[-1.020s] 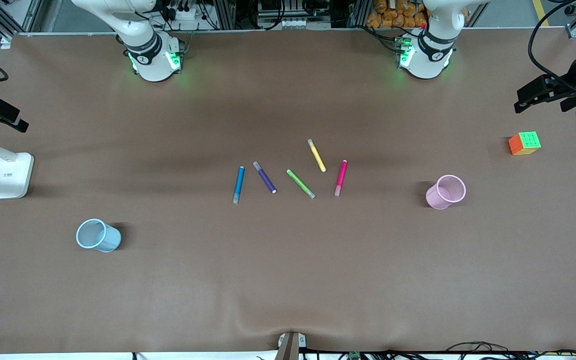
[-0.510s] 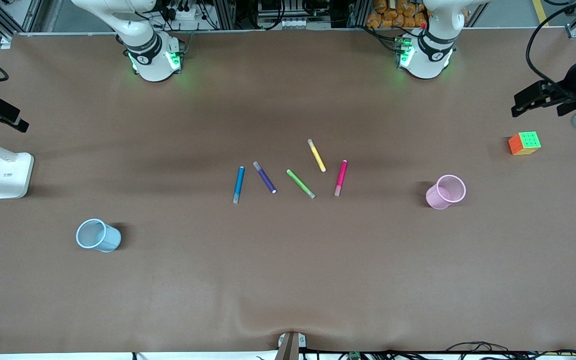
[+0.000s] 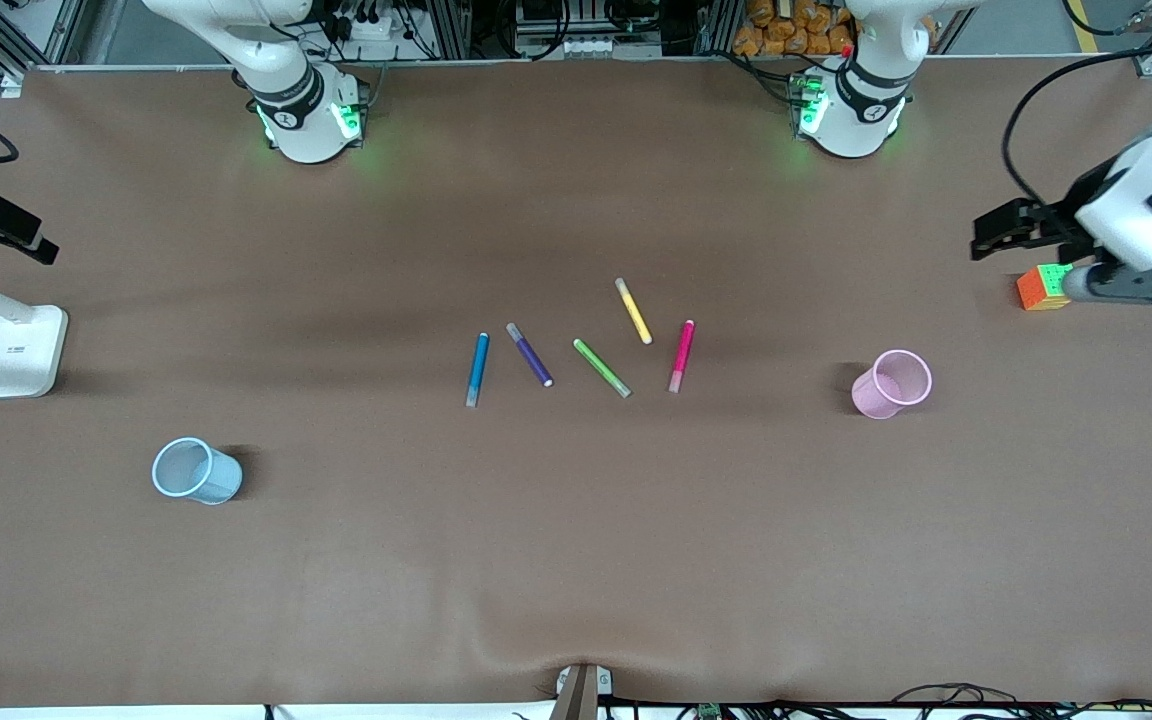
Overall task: Place pink and blue markers in matching cups
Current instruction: 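Move the left gripper over the pink marker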
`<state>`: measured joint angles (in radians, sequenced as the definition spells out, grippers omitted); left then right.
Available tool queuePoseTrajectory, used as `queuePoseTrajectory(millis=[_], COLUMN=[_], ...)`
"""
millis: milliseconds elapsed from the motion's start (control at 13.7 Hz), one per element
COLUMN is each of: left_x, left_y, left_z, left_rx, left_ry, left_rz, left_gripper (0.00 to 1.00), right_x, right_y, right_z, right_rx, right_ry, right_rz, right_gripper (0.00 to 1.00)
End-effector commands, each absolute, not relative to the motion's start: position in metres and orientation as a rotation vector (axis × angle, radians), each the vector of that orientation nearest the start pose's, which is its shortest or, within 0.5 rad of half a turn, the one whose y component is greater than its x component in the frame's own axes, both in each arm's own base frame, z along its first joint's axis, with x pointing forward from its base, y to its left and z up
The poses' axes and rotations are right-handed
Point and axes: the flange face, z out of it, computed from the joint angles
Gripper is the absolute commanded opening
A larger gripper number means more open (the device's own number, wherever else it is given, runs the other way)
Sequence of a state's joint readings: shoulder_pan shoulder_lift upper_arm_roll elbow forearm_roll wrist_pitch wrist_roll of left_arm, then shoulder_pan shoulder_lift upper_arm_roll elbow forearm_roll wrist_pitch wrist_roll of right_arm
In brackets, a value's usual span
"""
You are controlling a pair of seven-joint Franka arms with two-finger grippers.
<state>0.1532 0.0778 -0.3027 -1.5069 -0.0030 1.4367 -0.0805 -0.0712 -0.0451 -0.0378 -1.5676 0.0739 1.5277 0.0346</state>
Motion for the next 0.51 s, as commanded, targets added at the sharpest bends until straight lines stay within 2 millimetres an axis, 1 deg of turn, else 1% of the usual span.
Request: queuePoseTrajectory(millis=[0,73,146,219,292,364,437], left_x=[0.574,0.578,0.579,0.580,0.582,0.584,0.584], left_y=[-0.105,-0.119,-0.139,-0.154,-0.164,-0.170,-0.182], left_z=[0.594,0.587,0.577,0.566,0.557,0.547,0.537], left_rx=[-3.167,-3.169,-3.164,-3.156,-3.151,-3.148,-3.143], left_ry=[0.143,0.169,0.176,0.144,0.109,0.103,0.122], left_rz=[0.265,0.281,0.309,0.342,0.365,0.388,0.410], left_gripper=[1.00,1.00,1.00,1.00,1.00,1.00,1.00], right_x=[0.532,0.532,0.533,0.532,0.532,0.532,0.533], right_y=[-0.054,-0.053,-0.053,-0.054,-0.055,-0.055,-0.054], right_z=[0.651,0.651,0.651,0.651,0.651,0.651,0.651], right_rx=[-3.065,-3.066,-3.065,-3.065,-3.067,-3.065,-3.065], right_ry=[0.220,0.218,0.220,0.220,0.225,0.222,0.223], right_rz=[-0.011,-0.011,-0.009,-0.011,-0.011,-0.009,-0.009], right_gripper=[1.00,1.00,1.00,1.00,1.00,1.00,1.00])
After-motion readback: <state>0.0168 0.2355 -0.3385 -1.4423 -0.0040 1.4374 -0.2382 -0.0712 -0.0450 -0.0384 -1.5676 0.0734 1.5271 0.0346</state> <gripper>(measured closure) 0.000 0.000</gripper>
